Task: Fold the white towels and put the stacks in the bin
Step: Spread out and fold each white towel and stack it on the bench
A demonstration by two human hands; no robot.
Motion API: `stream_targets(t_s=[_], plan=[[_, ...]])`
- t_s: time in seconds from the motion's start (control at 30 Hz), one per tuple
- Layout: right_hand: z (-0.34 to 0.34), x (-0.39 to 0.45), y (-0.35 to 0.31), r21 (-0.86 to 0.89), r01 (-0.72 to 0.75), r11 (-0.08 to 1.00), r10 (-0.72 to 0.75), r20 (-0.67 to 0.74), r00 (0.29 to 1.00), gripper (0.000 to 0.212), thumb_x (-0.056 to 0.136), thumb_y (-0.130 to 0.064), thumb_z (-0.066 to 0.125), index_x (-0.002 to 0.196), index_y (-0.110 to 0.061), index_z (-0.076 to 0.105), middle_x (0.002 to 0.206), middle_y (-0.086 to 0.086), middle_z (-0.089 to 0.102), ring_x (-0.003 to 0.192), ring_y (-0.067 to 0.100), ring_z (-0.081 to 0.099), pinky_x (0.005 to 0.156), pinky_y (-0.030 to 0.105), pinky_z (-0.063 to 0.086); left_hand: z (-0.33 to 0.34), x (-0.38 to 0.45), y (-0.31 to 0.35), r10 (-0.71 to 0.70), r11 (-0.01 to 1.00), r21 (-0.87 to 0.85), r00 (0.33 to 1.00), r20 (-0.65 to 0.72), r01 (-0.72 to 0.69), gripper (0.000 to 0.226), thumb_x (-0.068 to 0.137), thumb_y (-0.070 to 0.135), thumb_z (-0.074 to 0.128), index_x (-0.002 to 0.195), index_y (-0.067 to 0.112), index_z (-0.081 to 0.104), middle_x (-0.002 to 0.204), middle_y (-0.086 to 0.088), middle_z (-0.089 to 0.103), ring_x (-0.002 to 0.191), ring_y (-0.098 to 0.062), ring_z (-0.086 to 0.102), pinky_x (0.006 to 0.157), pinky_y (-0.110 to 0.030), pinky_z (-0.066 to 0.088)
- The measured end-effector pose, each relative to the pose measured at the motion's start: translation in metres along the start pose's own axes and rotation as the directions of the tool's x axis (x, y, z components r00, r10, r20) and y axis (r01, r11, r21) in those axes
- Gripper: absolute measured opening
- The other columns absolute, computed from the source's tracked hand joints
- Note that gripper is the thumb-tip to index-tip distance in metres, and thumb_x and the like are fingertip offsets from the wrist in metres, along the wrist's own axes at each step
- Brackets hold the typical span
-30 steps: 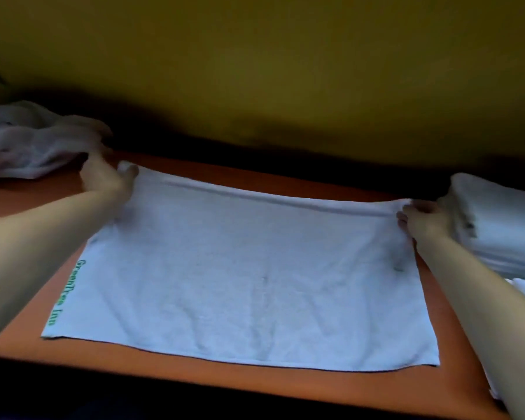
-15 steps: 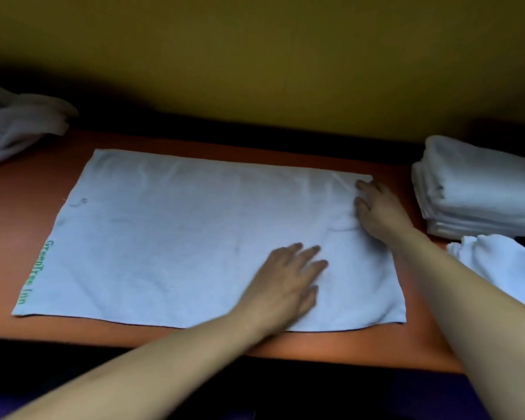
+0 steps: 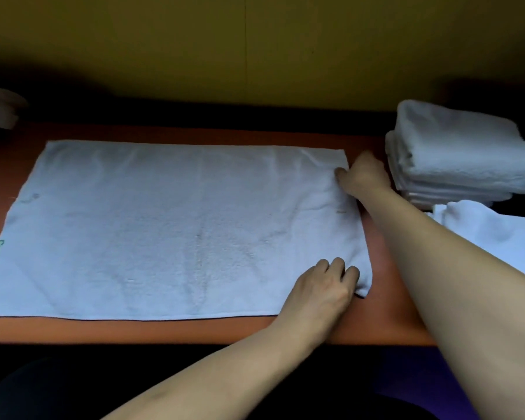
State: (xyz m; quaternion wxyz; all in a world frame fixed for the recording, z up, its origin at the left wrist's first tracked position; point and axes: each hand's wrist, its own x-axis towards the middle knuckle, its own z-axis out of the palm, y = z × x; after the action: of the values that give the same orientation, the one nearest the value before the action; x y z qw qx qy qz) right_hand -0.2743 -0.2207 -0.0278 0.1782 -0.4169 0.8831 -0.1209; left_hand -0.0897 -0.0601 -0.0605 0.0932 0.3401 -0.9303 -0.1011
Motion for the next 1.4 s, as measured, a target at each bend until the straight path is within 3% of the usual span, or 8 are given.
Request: stream_targets(t_s=[0.07,0.17,0.4,0.6,0.8,1.0,1.23,1.4], plan=[[-0.005,0.002,-0.005,0.091,-0.103,0.991,0.095,0.085,0.992,0.053,0.093,-0.032,0.068,0.133,-0.001,0.051,0.130,0.017,0.060,0.113,0.036,0.062,0.077,0.034,0.047,-0.001,-0.004,-0.001,-0.108,0.980,-0.168,0.994,-0.006,0.105,0.035,0.066,0.005,0.074,0.093,0.018,0.057,0.085,0.000,0.050,0.064,-0.019,0.050,0.048,-0.032,0.036],[-0.010,0.000,-0.007,0.165,-0.141,0.976,0.119,0.140,0.983,0.046,0.093,-0.025,0.069,0.126,0.003,0.055,0.117,0.015,0.062,0.099,0.031,0.062,0.072,0.033,0.045,-0.011,-0.011,0.005,-0.211,0.858,-0.467,0.976,0.060,0.215,0.014,0.091,0.017,0.049,0.102,0.008,0.051,0.097,-0.008,0.050,0.076,-0.030,0.051,0.064,-0.044,0.043],[-0.040,-0.018,0.011,0.335,-0.020,0.942,0.039,-0.051,0.998,0.039,0.092,-0.021,0.063,0.127,-0.004,0.062,0.127,0.018,0.065,0.115,0.036,0.062,0.092,0.038,0.050,-0.050,-0.017,0.034,-0.402,0.640,-0.621,0.886,0.231,0.452,0.016,0.101,0.031,0.037,0.103,0.016,0.034,0.107,-0.012,0.066,0.092,-0.038,0.057,0.076,-0.043,0.043],[-0.085,-0.049,0.014,0.556,-0.027,0.831,0.079,-0.071,0.994,0.033,0.092,-0.032,0.068,0.120,-0.014,0.069,0.112,0.009,0.069,0.104,0.033,0.067,0.097,0.045,0.054,-0.084,-0.022,0.060,-0.409,0.598,-0.677,0.890,0.202,0.428,0.033,0.096,0.053,0.040,0.095,0.020,0.039,0.092,-0.009,0.066,0.085,-0.036,0.058,0.075,-0.044,0.046],[-0.091,-0.086,-0.052,0.690,0.007,0.723,0.039,-0.051,0.998,0.027,0.094,-0.029,0.066,0.117,-0.017,0.070,0.102,0.005,0.069,0.091,0.024,0.066,0.081,0.031,0.051,-0.113,-0.070,0.013,-0.502,0.568,-0.753,0.865,0.003,0.332,0.021,0.103,0.040,0.043,0.092,0.022,0.046,0.069,0.003,0.059,0.077,-0.031,0.061,0.069,-0.040,0.047],[-0.051,-0.122,-0.145,0.694,0.081,0.715,-0.112,0.000,0.994,0.005,0.096,-0.019,0.066,0.099,-0.016,0.069,0.079,0.007,0.070,0.060,0.017,0.067,0.051,0.025,0.052,-0.137,-0.149,-0.079,-0.693,0.446,-0.771,0.720,0.023,0.454,0.036,0.100,0.042,0.050,0.080,0.013,0.050,0.058,-0.014,0.059,0.058,-0.024,0.061,0.068,-0.044,0.052],[0.001,-0.158,-0.259,0.700,0.123,0.704,-0.215,0.045,0.976,0.003,0.098,-0.020,0.064,0.096,-0.021,0.067,0.077,0.003,0.070,0.067,0.017,0.071,0.057,0.027,0.055,-0.164,-0.202,-0.145,-0.819,0.305,-0.847,0.574,0.001,0.436,0.015,0.101,0.030,0.052,0.097,0.036,0.065,0.059,-0.009,0.064,0.055,-0.014,0.065,0.068,-0.038,0.058],[0.032,-0.174,-0.328,0.715,0.138,0.686,-0.259,0.063,0.964,0.007,0.097,-0.018,0.065,0.091,-0.019,0.068,0.075,0.005,0.070,0.063,0.017,0.070,0.054,0.024,0.056,-0.173,-0.225,-0.190,-0.888,0.263,-0.855,0.458,-0.034,0.447,0.015,0.102,0.030,0.052,0.091,0.030,0.063,0.058,-0.008,0.064,0.052,-0.012,0.066,0.066,-0.043,0.058]])
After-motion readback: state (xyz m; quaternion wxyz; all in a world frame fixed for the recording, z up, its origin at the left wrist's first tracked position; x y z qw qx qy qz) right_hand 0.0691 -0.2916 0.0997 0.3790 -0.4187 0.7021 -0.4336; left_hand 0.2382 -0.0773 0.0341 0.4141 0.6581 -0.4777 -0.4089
